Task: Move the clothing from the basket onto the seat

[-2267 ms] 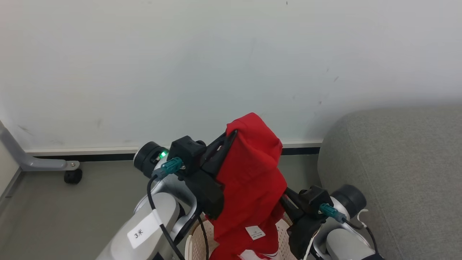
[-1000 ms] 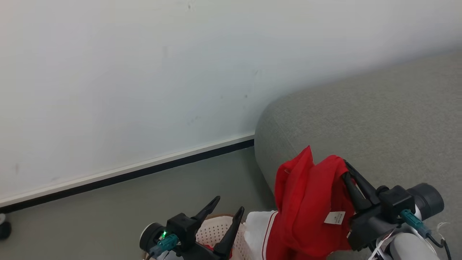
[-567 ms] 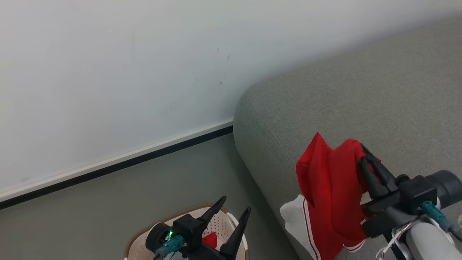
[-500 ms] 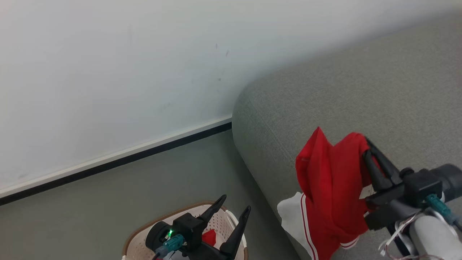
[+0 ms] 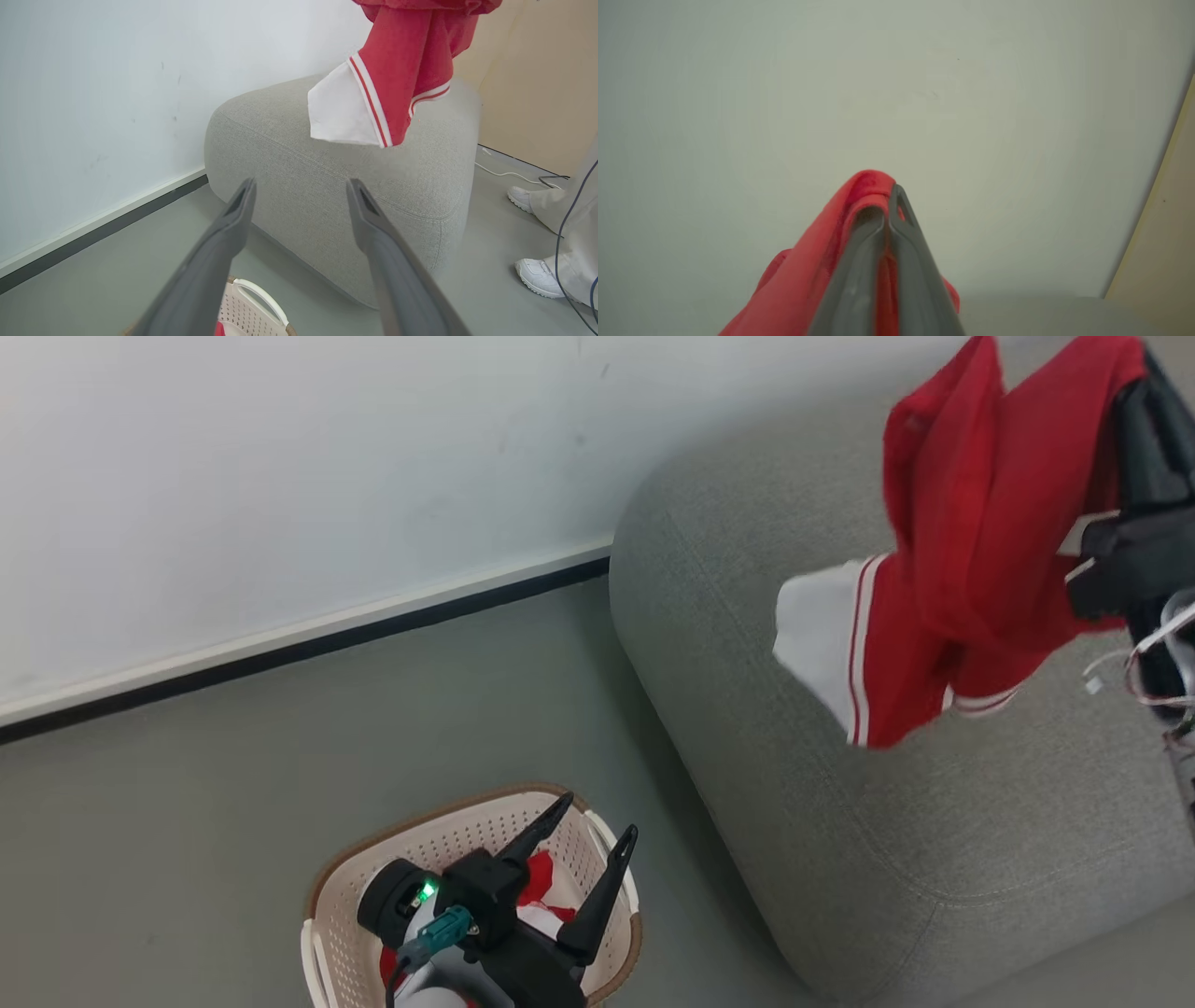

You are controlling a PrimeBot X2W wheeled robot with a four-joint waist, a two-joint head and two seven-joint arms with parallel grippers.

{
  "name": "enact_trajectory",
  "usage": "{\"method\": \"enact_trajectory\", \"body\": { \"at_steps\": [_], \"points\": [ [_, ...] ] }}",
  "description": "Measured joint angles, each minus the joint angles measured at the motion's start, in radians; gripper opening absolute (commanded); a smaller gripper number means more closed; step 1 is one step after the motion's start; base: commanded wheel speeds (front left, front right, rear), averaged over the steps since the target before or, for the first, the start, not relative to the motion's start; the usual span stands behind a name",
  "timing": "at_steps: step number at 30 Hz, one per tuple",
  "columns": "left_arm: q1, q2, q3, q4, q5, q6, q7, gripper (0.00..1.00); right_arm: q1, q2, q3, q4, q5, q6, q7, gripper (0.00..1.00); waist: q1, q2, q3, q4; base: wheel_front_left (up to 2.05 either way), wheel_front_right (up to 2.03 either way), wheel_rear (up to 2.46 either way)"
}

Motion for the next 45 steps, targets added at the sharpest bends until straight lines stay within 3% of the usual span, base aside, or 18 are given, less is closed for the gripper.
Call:
{"method": "enact_trajectory", "body": {
  "at_steps": [9, 21, 30, 45],
  "points": [
    [-0.041, 0.008, -0.014, -0.049, 0.024, 0.004, 0.016, 1.00, -0.210, -0.077, -0.071, 0.150, 0.011, 0.002, 0.040, 0.00, 0.0000, 0.0000, 0.107, 0.055, 0.00, 0.00, 0.00],
    [-0.100, 0.049, -0.010, -0.140, 0.072, 0.013, 0.041, 1.00, -0.388, -0.155, -0.122, 0.280, 0.011, -0.025, 0.047, 0.00, 0.0001, 0.0001, 0.264, 0.127, 0.00, 0.00, 0.00],
    [-0.142, 0.091, 0.017, -0.204, 0.091, 0.028, 0.053, 1.00, -0.474, -0.126, -0.129, 0.319, 0.014, -0.050, 0.027, 0.00, 0.0000, 0.0001, 0.388, 0.145, 0.00, 0.00, 0.00],
    [-0.197, 0.088, 0.012, -0.208, 0.121, 0.029, 0.063, 1.00, -0.377, -0.047, -0.115, 0.598, 0.018, -0.094, -0.019, 0.00, 0.0000, 0.0001, 0.527, 0.150, 0.00, 0.00, 0.00]
  ]
}}
